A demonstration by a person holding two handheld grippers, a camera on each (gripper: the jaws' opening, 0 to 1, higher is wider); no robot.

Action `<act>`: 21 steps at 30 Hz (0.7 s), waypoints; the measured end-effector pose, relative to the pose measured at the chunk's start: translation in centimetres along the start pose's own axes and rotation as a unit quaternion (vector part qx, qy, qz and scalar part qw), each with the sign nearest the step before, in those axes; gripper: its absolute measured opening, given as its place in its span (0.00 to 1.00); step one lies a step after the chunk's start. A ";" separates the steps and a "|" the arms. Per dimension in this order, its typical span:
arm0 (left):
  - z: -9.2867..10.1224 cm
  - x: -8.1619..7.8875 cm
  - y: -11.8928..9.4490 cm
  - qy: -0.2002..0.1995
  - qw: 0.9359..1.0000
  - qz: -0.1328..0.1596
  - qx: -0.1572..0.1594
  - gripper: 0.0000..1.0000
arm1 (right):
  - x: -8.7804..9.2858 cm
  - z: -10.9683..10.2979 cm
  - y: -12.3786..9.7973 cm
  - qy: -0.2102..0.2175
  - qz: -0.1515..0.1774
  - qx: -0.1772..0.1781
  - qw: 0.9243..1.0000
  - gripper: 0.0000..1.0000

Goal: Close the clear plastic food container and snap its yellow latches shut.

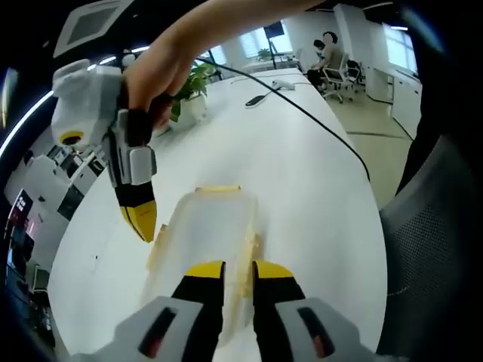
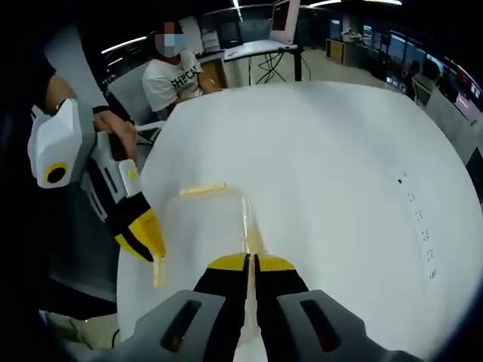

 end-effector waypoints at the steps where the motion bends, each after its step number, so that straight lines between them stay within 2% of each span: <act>1: 0.2 0.0 0.3 0.006 1.000 -0.005 0.004 0.08 | 0.2 -0.1 0.1 -0.008 -0.008 -0.003 1.000 0.06; 5: 0.0 -0.3 0.5 0.005 1.000 -0.001 0.003 0.10 | 0.3 -0.3 0.3 -0.027 -0.023 -0.012 0.999 0.14; 8: -0.1 -0.3 0.4 0.017 1.000 -0.009 0.004 0.10 | 0.5 0.2 0.7 -0.036 -0.035 -0.012 0.999 0.13; 11: -0.3 -0.2 0.5 0.016 1.000 -0.009 0.004 0.10 | 0.6 0.4 1.1 -0.030 -0.044 -0.026 0.998 0.14; 13: -0.5 -0.2 0.6 0.014 1.000 -0.007 0.004 0.10 | 0.7 0.0 1.2 -0.025 -0.048 -0.050 0.997 0.15; 21: -0.5 0.0 0.7 0.051 0.999 -0.012 0.004 0.12 | 0.4 0.1 1.6 -0.013 -0.070 -0.085 0.994 0.17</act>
Point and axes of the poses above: the point that each gripper's makers call its tool centre point, and the gripper's own axes: y roughly forward along the fingers, z roughly to its right, x roughly out of its underside, the point moved 3 cm from there along -y, roughly backward along the fingers, and after that the axes turned 11 degrees about x, right-handed, at the moved point
